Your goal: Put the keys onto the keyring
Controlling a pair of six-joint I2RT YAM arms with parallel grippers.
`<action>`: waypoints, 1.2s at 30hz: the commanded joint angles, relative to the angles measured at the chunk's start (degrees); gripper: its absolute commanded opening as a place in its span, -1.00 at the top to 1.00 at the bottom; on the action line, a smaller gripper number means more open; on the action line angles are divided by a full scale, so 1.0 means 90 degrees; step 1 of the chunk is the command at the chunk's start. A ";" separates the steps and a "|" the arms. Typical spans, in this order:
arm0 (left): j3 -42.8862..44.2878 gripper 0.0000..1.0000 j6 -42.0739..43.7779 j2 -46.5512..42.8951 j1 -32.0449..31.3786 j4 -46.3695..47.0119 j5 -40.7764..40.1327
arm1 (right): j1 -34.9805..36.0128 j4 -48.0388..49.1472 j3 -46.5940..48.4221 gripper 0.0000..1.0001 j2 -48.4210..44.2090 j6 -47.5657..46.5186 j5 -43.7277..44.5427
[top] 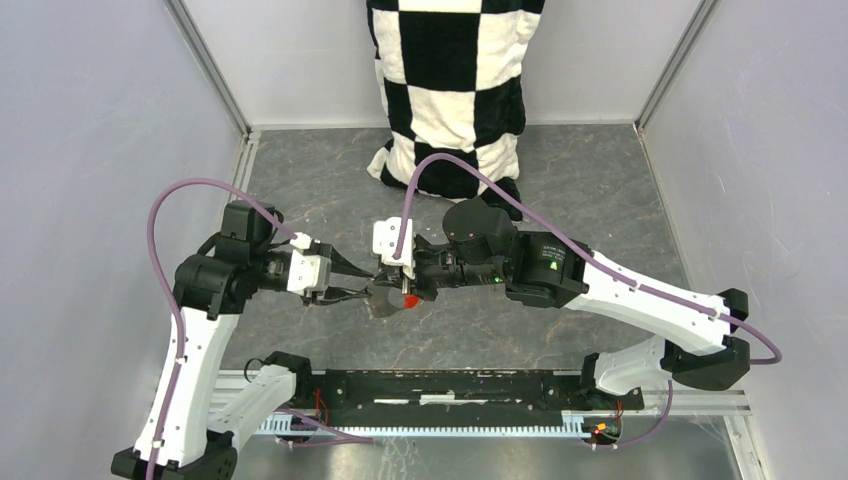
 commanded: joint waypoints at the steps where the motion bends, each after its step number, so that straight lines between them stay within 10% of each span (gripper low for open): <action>1: 0.0319 0.15 0.0703 -0.0044 -0.0053 -0.0355 -0.0157 | 0.0015 0.0212 0.0325 0.99 -0.0068 0.0075 -0.0116; 19: 0.0817 -0.22 0.0072 -0.0151 -0.0053 -0.0234 0.0094 | 0.0017 0.0293 0.0160 0.99 -0.0024 0.0079 -0.0285; 36: 0.0535 0.32 -0.0528 -0.0169 -0.0062 0.0416 -0.0014 | 0.0019 0.0304 0.0179 0.99 0.0110 0.0123 -0.0365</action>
